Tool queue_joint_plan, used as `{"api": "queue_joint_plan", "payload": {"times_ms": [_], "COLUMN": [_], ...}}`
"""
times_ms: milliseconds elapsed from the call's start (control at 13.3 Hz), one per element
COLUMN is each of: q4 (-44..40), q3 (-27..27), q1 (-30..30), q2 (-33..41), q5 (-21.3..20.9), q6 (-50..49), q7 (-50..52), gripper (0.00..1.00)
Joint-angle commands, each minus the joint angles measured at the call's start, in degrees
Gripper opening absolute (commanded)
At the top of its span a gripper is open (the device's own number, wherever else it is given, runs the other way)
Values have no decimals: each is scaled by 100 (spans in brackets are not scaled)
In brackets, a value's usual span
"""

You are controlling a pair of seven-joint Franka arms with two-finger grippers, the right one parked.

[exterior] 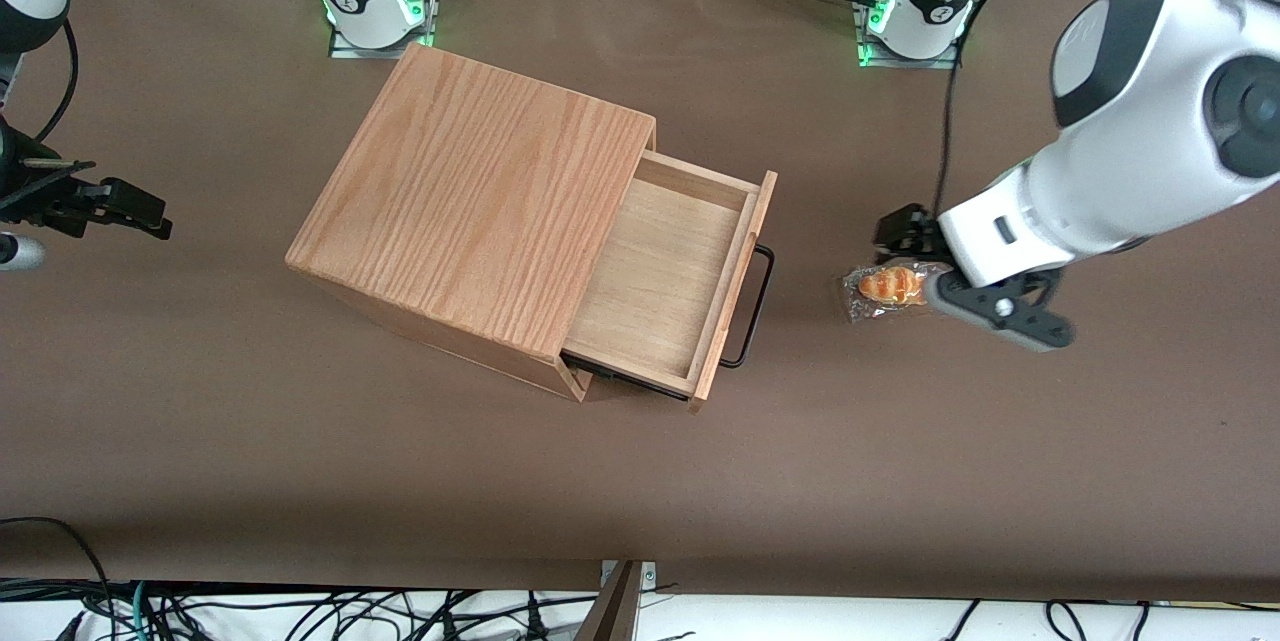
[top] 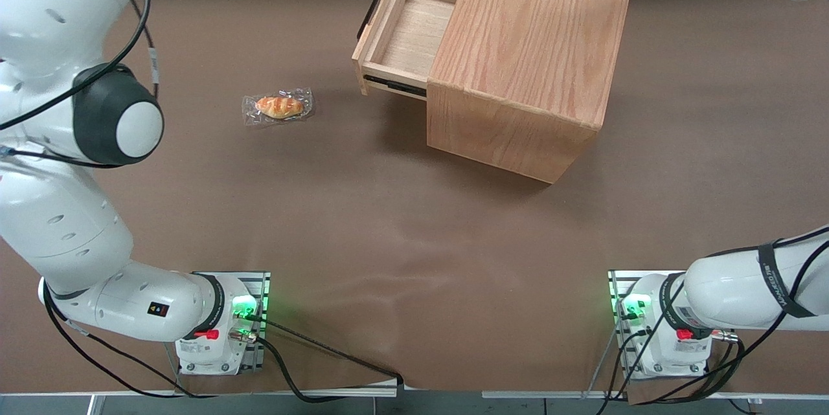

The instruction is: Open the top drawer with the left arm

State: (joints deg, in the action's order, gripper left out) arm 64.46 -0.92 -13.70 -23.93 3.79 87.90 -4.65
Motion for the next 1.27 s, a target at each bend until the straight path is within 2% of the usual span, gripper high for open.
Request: {"api": "queue_joint_plan", "payload": {"times_ms": [0,150,225,300,375,450,600,825,1200], "q4": [49,22,266,817,1388,2220,3087,3318,3134], "q3": [21,56,126,127,40,-127,-330,-330,-357], "q1": [-2,227,253,410,769,1059,1317,1256,1264], "q2": [441,581,826,1133,1502,1932,2391,2507,2288], "q5": [-668,-651,-625,-521,-206,-38,-150,-493,-484], "q6": [-282,-737,-774,-670,-286,109,587,745,649], "q7": [-89,-27,-1,121,288,333,342,360,298], "gripper": [100,100,100,100,100,100,100,100,100]}}
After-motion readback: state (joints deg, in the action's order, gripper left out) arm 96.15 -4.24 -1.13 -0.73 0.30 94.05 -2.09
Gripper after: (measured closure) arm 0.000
